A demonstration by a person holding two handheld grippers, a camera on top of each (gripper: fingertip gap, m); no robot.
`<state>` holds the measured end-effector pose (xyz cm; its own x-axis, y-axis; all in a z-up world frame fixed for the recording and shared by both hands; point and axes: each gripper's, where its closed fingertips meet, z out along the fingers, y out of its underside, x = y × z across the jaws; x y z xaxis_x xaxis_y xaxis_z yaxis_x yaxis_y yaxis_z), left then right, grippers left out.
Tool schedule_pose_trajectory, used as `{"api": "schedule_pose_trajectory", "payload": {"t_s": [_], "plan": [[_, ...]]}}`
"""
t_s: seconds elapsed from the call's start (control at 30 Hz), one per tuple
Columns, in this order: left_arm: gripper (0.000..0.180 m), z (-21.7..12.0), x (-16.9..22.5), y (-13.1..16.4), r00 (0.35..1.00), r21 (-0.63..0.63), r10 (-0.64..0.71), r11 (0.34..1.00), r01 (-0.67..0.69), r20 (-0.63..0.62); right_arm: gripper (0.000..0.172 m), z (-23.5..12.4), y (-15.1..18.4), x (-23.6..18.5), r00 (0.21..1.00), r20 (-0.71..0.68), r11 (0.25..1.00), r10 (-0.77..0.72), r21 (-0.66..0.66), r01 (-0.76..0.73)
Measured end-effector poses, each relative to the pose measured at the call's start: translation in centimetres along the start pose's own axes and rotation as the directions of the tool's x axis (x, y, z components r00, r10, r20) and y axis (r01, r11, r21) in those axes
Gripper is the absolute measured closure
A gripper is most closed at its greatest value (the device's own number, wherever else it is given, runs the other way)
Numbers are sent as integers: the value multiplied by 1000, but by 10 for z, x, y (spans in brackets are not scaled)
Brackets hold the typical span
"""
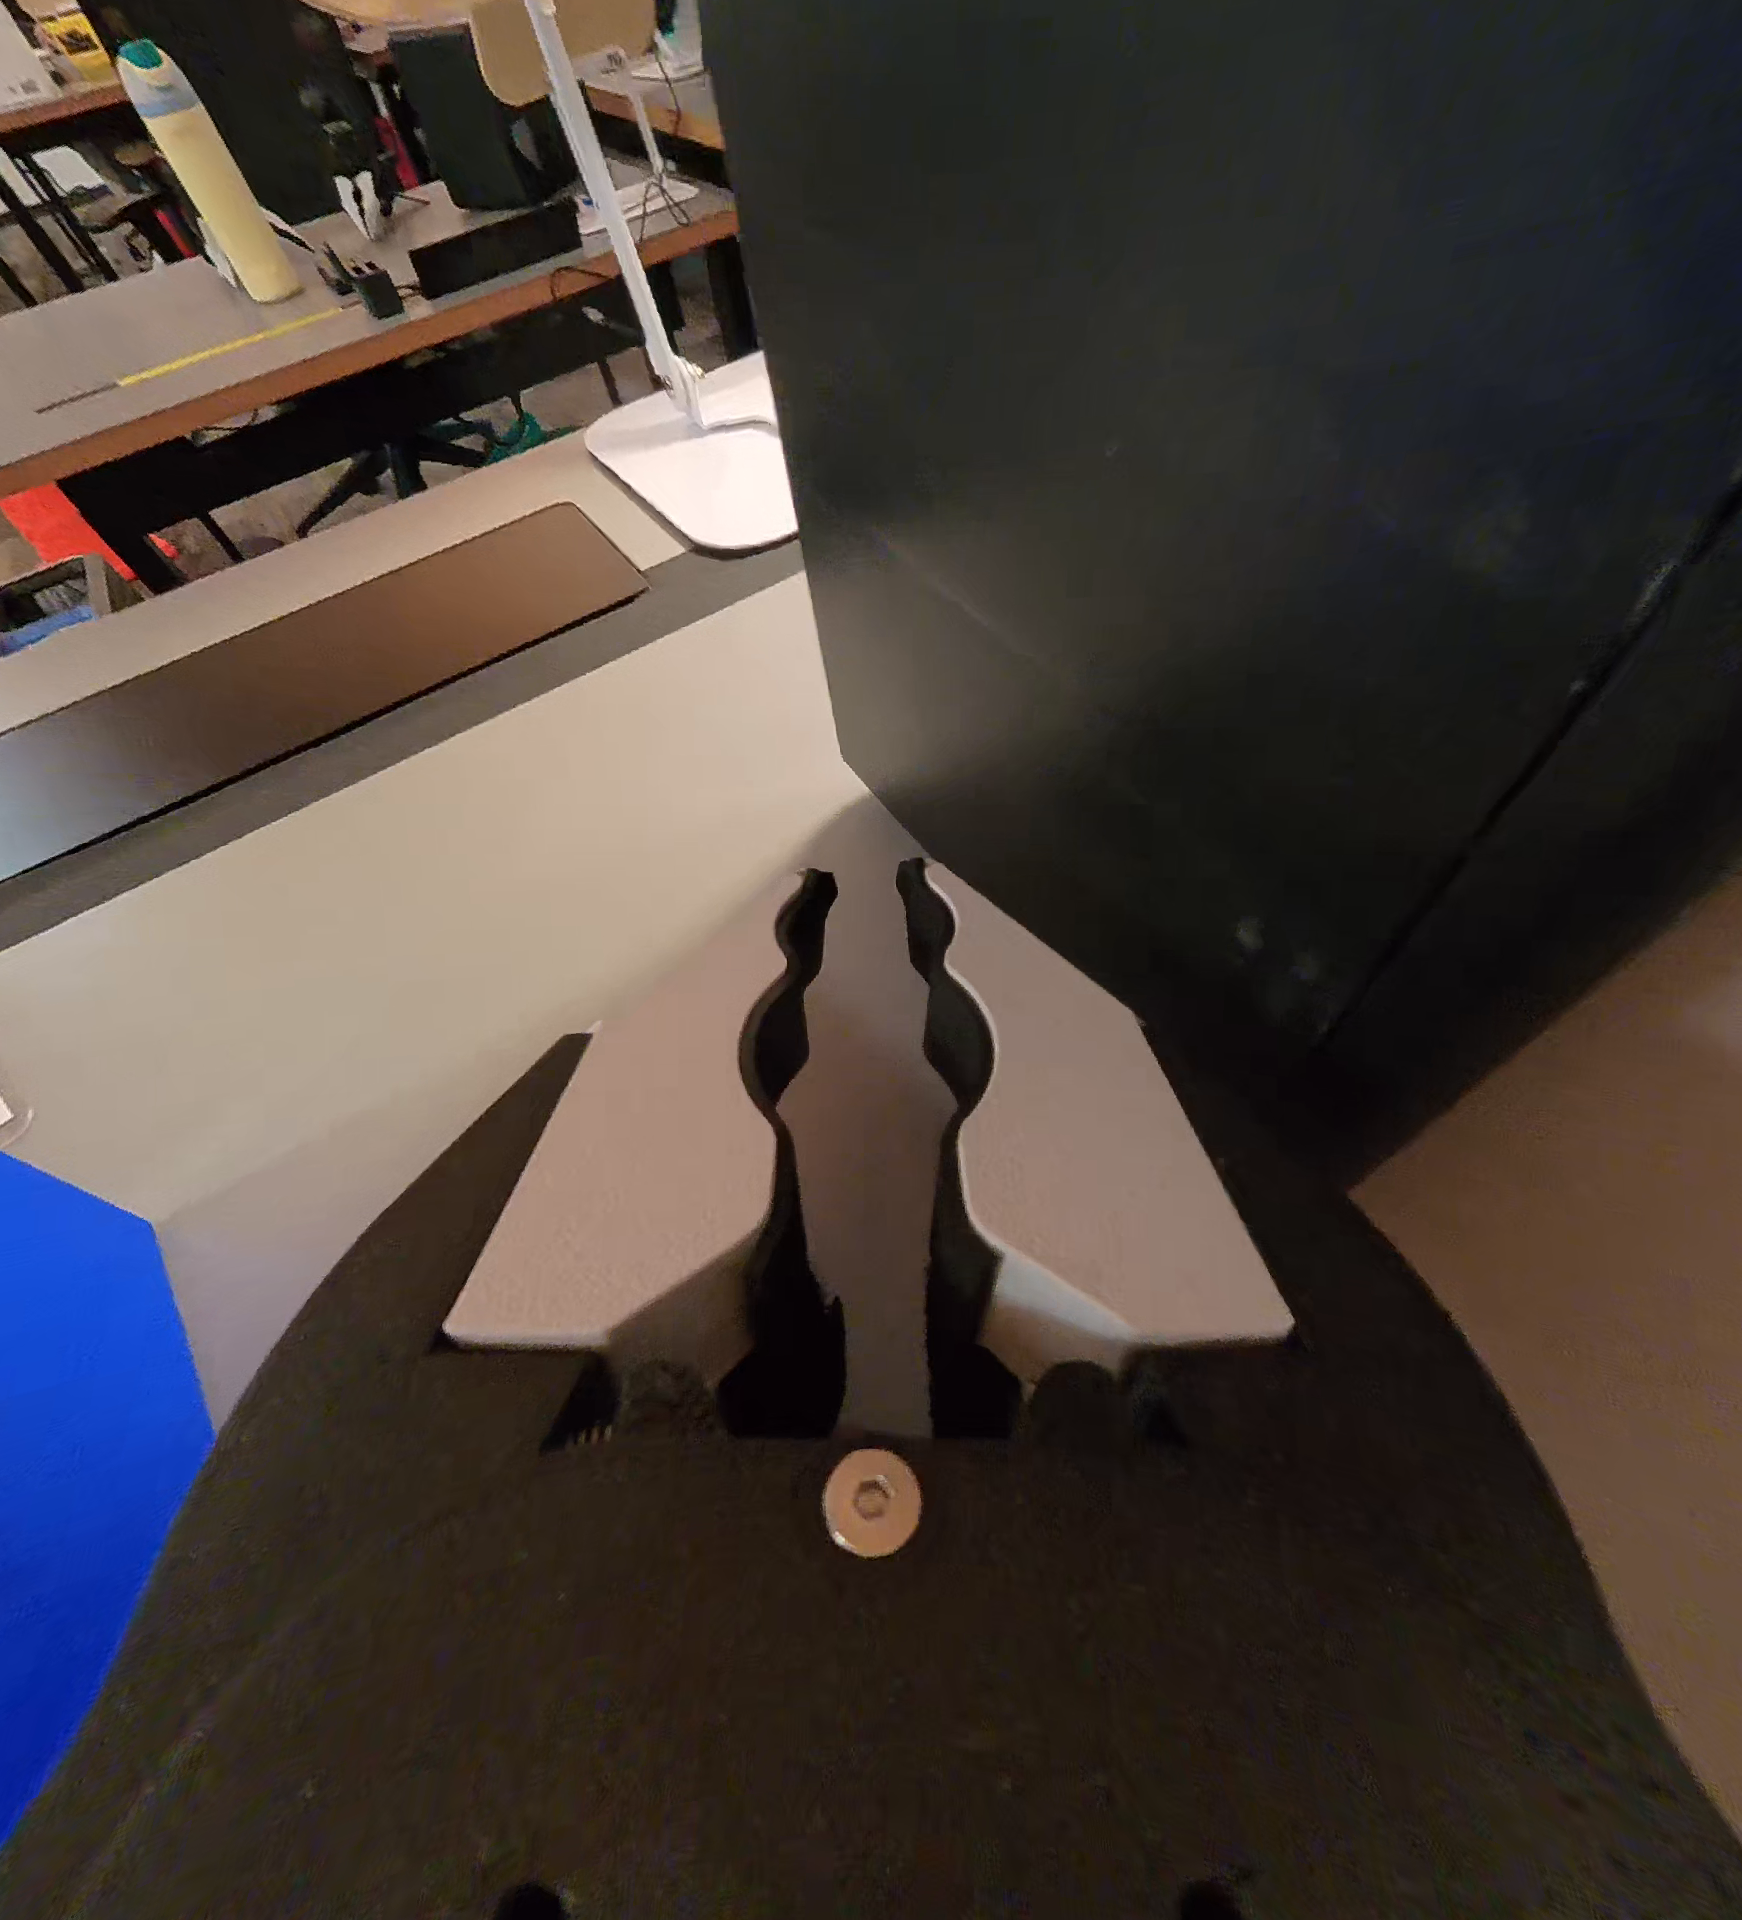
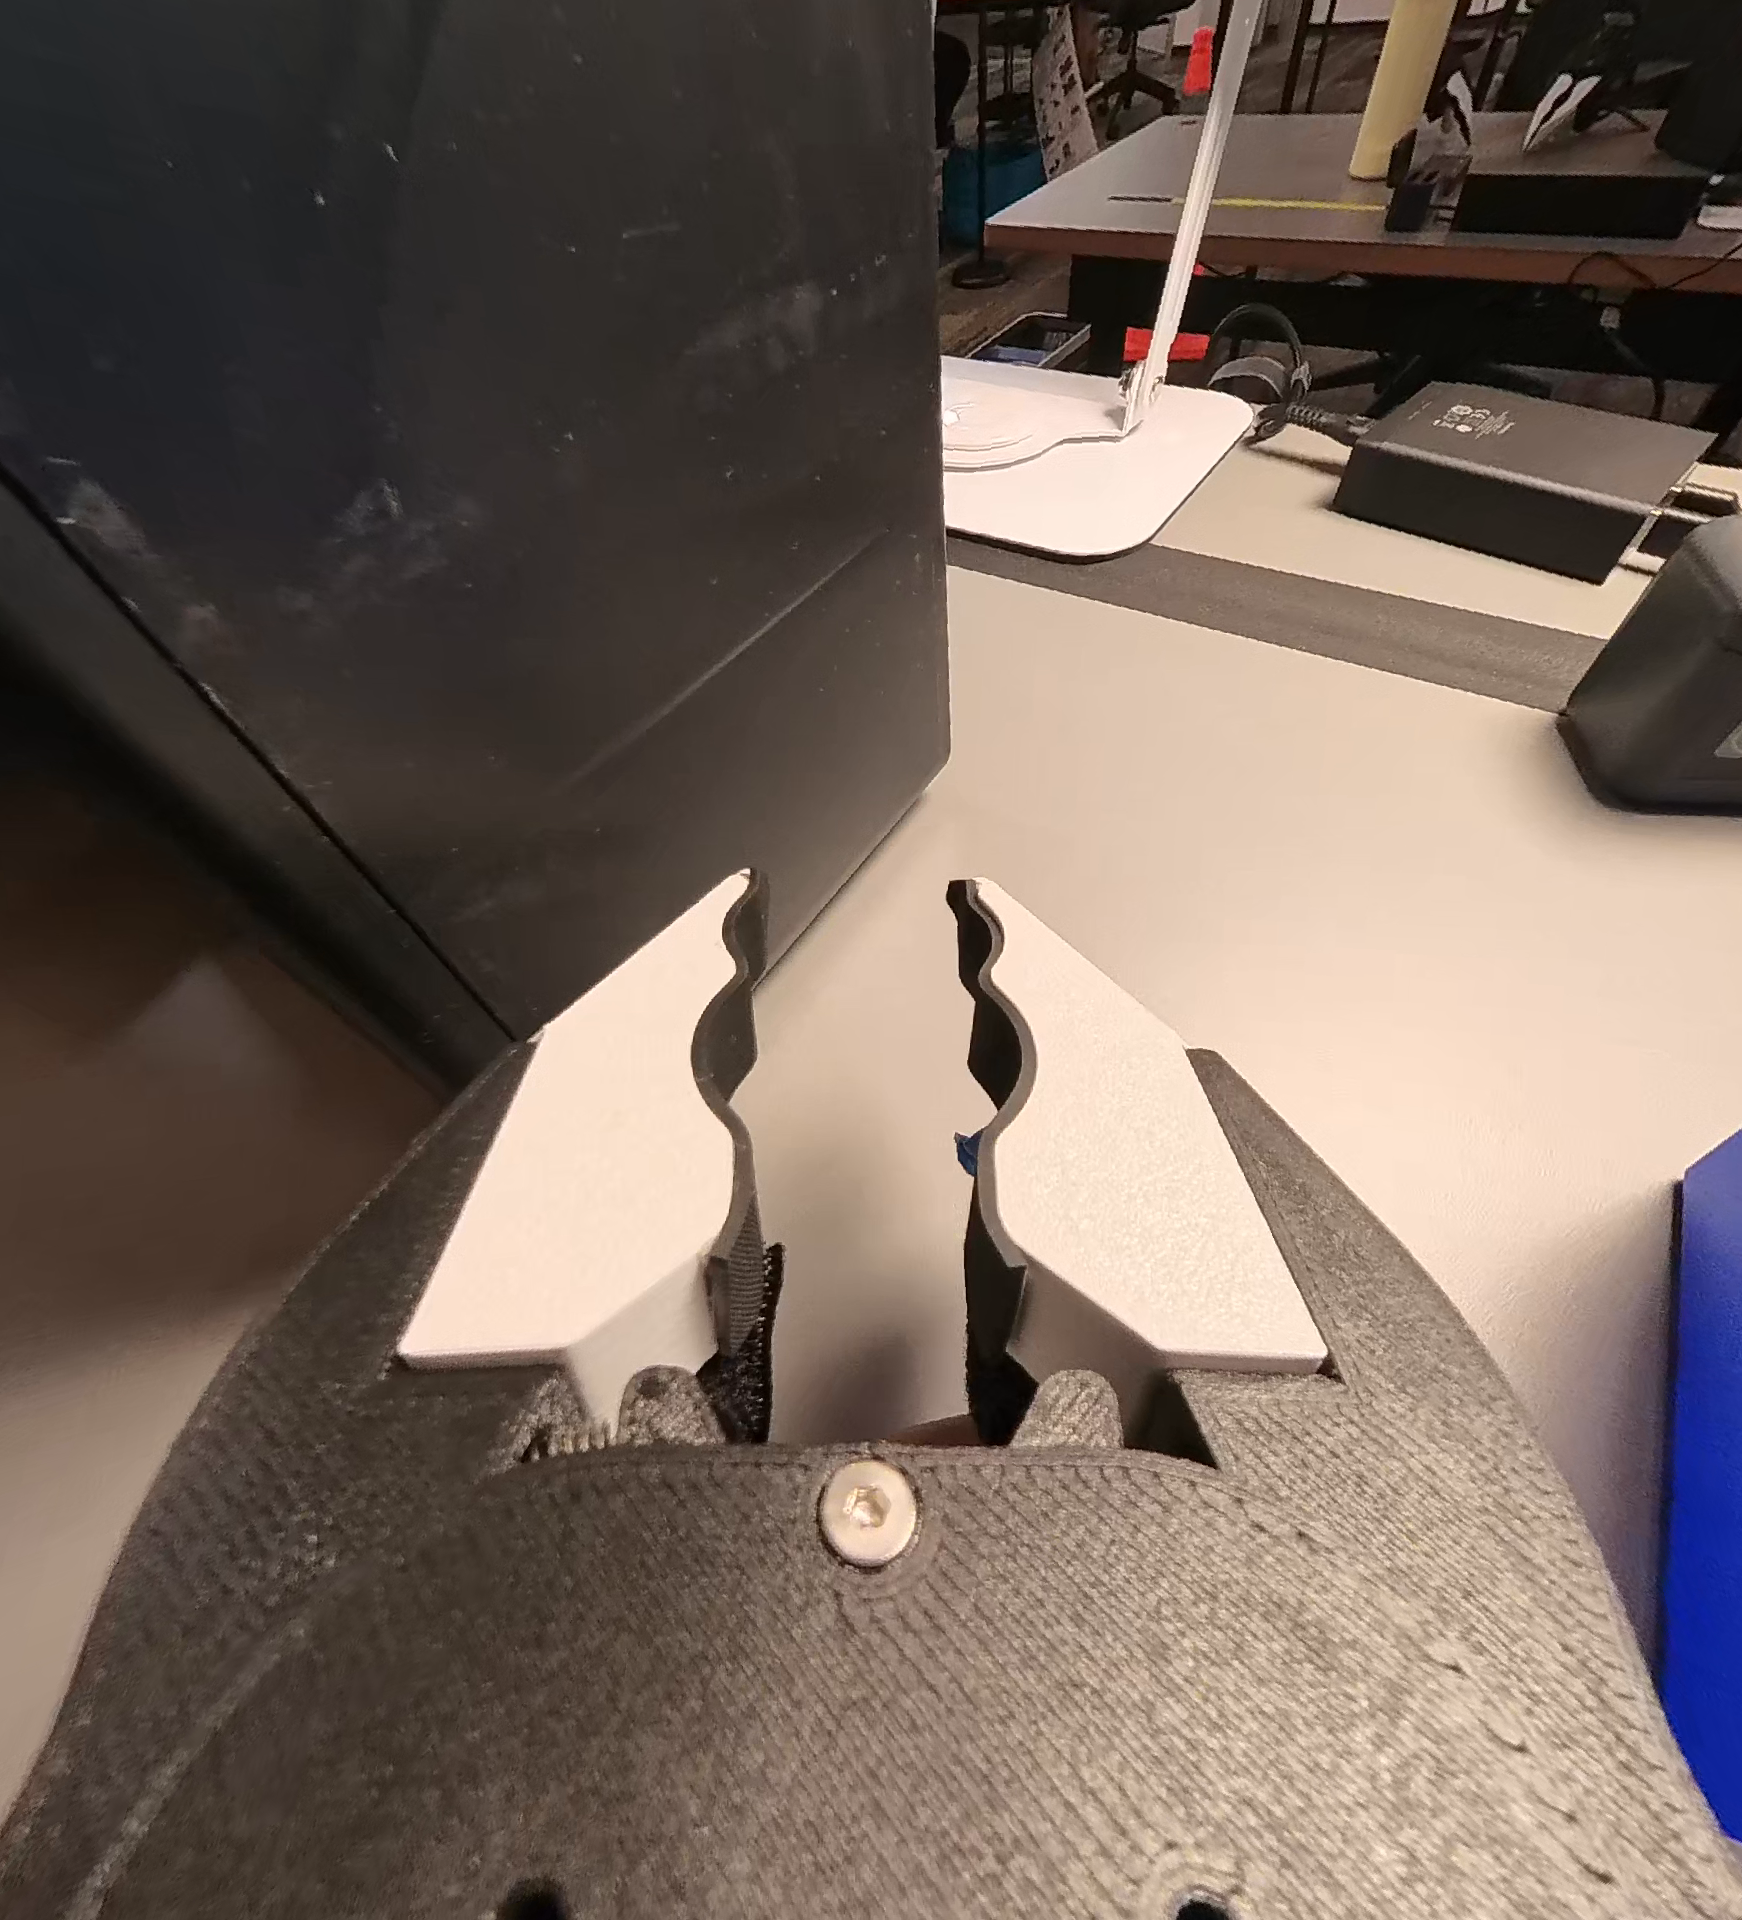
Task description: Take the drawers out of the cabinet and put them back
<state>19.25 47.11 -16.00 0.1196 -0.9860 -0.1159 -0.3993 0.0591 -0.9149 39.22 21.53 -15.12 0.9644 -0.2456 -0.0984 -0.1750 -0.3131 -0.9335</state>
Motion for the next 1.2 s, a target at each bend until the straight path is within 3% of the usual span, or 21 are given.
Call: {"api": "schedule_pose_trajectory", "payload": {"t_s": [0.4, 0.53, 0.67, 0.83, 1.0, 1.2], "plan": [[165, -3, -5, -8, 999, 42, -10, 999, 9, 34, 134, -2, -4, 0, 1000, -14, 1000, -13, 28, 14], [165, -23, -16, -41, 994, 205, -41, 978, 21, 97, 134, -11, -21, 0, 999, -26, 993, -19, 119, 22], [163, -54, -17, -80, 992, 407, -89, 912, 45, 91, 134, -43, -62, -7, 999, 3, 962, -46, 269, 43], [163, -84, -4, -110, 996, 532, -62, 847, 20, 62, 133, -106, -98, -27, 977, 210, 883, 22, 454, -118], [162, -91, 6, -116, 998, 552, -30, 834, -11, 64, 130, -119, -60, -59, 905, 377, 812, 198, 454, -367], [155, -90, 10, -118, 998, 556, -40, 831, 7, 48, 120, -101, -32, -93, 919, 360, 876, 164, 375, -303]]}}
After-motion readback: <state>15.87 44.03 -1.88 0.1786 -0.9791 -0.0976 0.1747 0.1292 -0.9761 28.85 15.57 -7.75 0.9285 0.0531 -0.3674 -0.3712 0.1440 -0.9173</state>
